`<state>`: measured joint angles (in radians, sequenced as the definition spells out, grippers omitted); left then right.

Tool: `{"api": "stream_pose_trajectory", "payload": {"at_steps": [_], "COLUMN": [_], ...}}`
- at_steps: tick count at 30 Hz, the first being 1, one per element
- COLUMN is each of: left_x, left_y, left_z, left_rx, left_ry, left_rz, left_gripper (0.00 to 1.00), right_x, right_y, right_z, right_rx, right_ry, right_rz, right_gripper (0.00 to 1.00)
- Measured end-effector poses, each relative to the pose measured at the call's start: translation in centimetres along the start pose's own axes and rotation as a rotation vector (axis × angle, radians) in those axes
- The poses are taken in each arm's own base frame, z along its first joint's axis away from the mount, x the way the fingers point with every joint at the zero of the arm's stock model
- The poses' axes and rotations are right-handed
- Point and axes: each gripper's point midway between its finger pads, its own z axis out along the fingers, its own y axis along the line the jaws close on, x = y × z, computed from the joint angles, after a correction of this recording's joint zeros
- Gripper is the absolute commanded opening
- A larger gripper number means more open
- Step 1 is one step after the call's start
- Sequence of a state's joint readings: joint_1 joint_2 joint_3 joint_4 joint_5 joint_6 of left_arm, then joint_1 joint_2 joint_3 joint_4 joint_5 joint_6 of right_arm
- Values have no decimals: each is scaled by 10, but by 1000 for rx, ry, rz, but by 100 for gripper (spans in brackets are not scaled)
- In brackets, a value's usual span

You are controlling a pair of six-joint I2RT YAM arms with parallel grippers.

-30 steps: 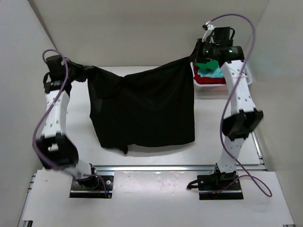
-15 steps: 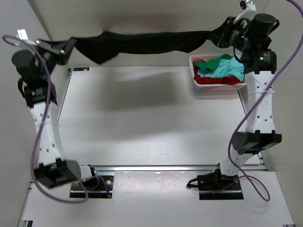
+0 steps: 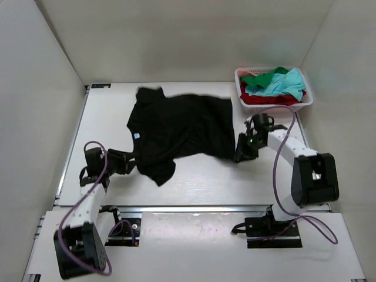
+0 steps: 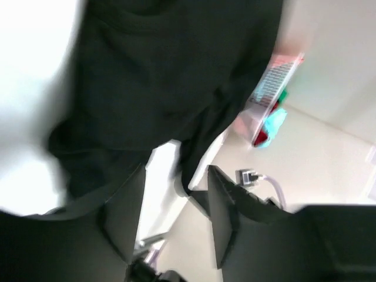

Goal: Fold and stack the t-shirts
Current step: Flatten out the tshirt

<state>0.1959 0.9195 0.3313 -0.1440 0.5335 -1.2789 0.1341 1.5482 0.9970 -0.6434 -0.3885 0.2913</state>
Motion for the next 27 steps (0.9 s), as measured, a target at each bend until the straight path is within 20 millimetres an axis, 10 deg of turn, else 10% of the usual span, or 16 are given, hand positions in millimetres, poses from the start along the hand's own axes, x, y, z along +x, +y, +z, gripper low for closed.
{"api": "stream_pose_trajectory", "payload": {"at_steps": [4,10,17,27], "left_x": [20,60,104,75], "left_y": [8,14,65,97], "left_z": [-19,-38,-42,-56], "left_rx": [56,115,29,-338], "left_ry": [6,89,217,80], "left_rz": [26,36,17,175], "left_gripper": [58,53,48,46], "right_x": [56,55,71,93], "right_y": [-3,-1,-16,-32], "right_z": [-11,-32,-22,-8], "right_rx": [41,64,121,172], "right_ry": [34,-99,-75,-28], "right_rz": [-54,-121,-158,-172], "right_gripper": [51,51,50,49]}}
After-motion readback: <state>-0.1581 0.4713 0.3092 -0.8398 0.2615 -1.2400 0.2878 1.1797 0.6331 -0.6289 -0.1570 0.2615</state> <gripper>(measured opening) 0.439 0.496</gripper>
